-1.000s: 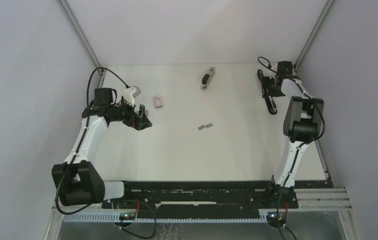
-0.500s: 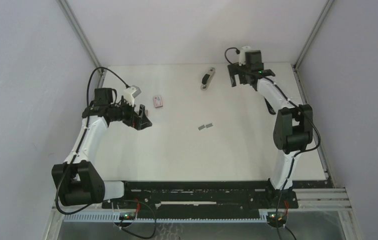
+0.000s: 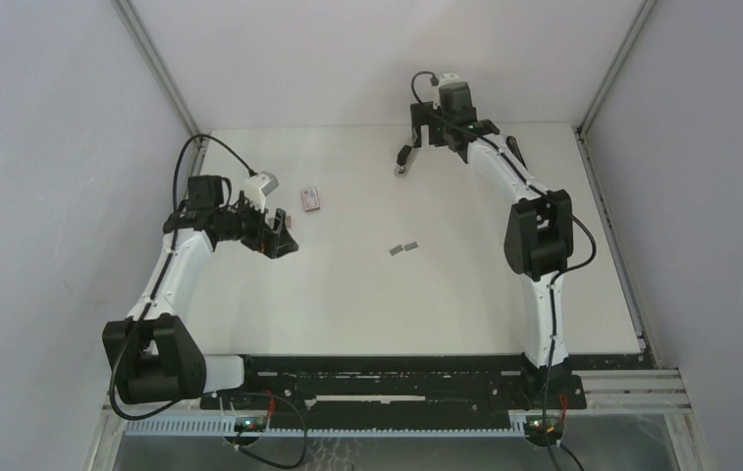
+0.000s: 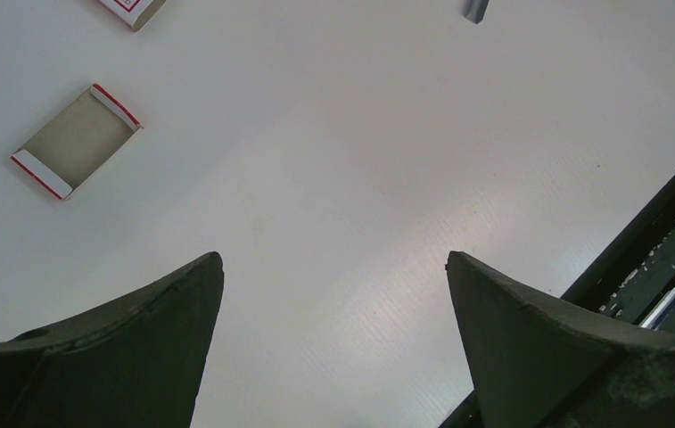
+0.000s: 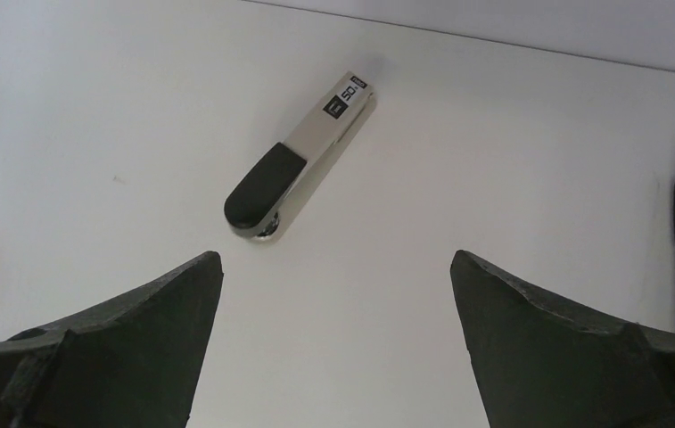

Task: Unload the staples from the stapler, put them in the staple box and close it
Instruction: Move the stapler to the center of the board.

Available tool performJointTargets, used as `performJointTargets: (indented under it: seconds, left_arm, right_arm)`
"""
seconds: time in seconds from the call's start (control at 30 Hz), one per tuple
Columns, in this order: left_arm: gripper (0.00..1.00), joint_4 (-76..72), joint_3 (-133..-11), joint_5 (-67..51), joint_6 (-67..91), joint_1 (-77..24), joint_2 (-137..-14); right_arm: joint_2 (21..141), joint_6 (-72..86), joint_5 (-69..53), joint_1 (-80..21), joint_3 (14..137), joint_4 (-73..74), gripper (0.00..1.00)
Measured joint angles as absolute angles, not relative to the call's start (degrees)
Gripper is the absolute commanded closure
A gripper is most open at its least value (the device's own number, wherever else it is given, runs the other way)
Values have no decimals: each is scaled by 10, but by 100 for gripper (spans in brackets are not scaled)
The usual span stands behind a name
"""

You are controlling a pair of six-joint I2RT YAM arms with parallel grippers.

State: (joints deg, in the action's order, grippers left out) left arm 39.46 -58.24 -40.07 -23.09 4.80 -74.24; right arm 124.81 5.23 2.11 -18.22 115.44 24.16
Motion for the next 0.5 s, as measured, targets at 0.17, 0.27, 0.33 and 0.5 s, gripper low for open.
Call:
performJointTargets:
  seconds: [0.17,0.27,0.33,0.5]
  left_arm:
    - [0,395,-581,-393,-238,48,-742]
    - [0,396,-581,-392,-247,48,-742]
    - [0,396,-581,-392,-252,48,-742]
    - [0,397,-581,-391,-262,48,-742]
  right_arm:
    - [1299,97,72,-202,1189,236,0]
    - [1332,122,99,-218,1219,232,0]
    - [1350,133,114,-227,1237,229,0]
    - [1395,150,154,-247,1281,225,0]
